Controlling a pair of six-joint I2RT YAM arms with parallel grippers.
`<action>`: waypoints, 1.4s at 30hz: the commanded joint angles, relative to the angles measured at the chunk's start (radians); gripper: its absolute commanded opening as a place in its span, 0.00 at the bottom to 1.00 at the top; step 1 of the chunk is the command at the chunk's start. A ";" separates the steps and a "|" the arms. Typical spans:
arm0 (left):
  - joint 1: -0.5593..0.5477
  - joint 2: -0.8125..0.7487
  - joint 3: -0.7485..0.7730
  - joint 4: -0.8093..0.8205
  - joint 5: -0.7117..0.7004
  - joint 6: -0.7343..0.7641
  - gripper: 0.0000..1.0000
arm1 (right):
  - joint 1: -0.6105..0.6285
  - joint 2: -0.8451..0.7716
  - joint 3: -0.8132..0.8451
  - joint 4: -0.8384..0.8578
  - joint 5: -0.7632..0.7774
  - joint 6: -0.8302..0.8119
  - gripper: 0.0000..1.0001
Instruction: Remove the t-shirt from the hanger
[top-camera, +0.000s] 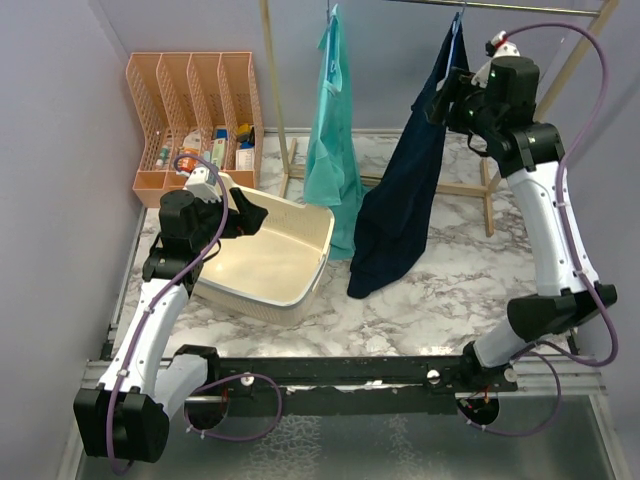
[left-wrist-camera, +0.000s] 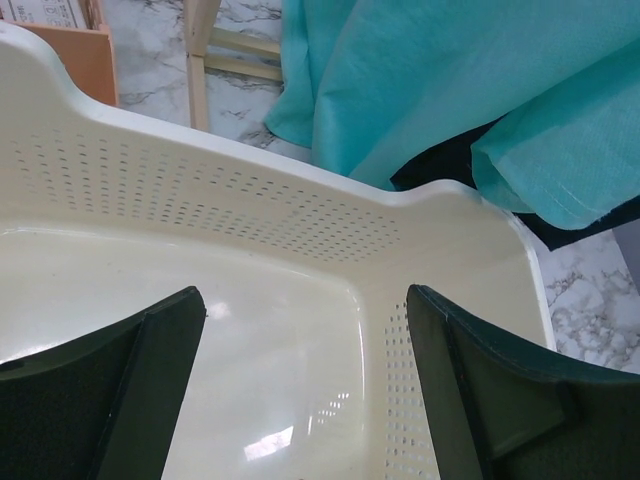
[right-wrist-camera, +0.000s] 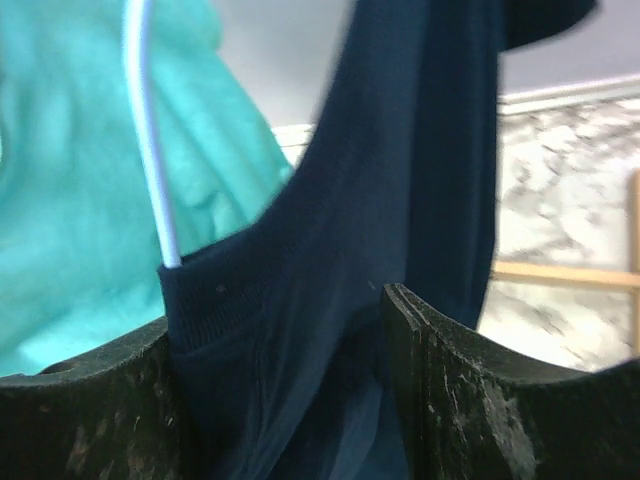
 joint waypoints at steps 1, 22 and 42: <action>-0.005 0.004 -0.011 0.034 0.035 -0.011 0.84 | 0.000 -0.135 -0.137 -0.004 0.174 -0.043 0.61; -0.005 0.008 -0.019 0.048 0.059 -0.018 0.73 | 0.000 -0.180 -0.151 0.125 0.184 -0.115 0.44; -0.005 -0.017 -0.022 0.062 0.080 -0.010 0.39 | 0.000 -0.194 -0.196 0.376 0.142 -0.213 0.01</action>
